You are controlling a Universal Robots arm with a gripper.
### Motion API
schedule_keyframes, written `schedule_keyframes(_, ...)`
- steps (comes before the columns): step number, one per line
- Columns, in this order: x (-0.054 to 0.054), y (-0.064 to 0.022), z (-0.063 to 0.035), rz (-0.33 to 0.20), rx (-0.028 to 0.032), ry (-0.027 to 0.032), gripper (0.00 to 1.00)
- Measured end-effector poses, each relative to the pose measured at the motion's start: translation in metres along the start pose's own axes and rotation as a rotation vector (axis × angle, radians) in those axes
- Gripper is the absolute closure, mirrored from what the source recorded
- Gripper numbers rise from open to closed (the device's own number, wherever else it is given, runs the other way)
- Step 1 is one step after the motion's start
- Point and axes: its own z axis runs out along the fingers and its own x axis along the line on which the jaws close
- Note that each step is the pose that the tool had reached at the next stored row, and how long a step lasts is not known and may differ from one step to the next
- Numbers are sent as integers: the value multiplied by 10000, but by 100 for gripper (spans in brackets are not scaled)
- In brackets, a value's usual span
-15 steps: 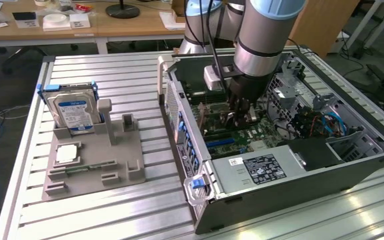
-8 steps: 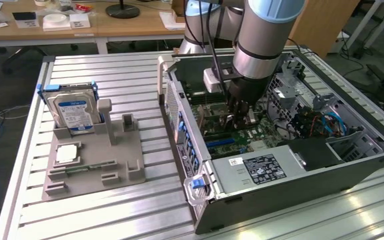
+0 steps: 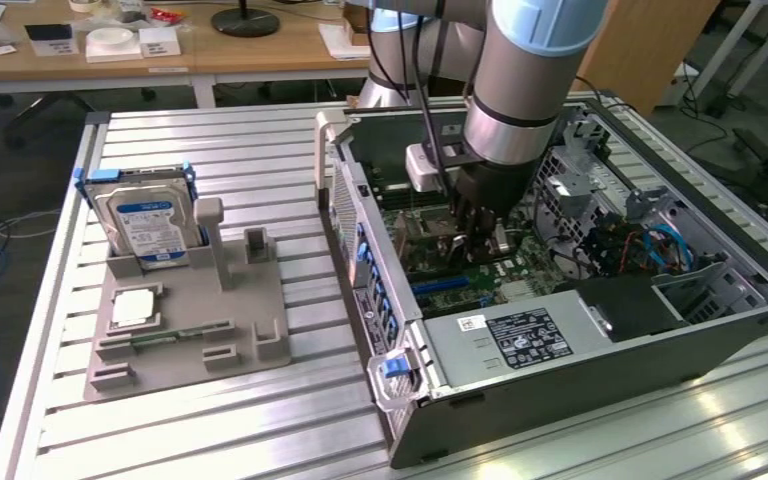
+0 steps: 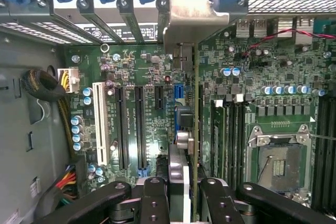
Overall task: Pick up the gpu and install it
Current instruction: 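Insert the gpu into the slot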
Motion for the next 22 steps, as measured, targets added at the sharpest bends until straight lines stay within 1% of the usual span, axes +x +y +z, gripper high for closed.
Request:
schedule_keyframes(2, 1, 1, 19, 5, -2, 62, 72)
schedule_keyframes(4, 2, 2, 37, 6, -8, 82, 72)
schedule_keyframes(14, 18, 22, 90, 8, -36, 82, 72)
schedule_keyframes(17, 20, 34, 118, 8, -60, 84, 72)
schedule_keyframes(22, 25, 53, 192, 12, -116, 87, 72)
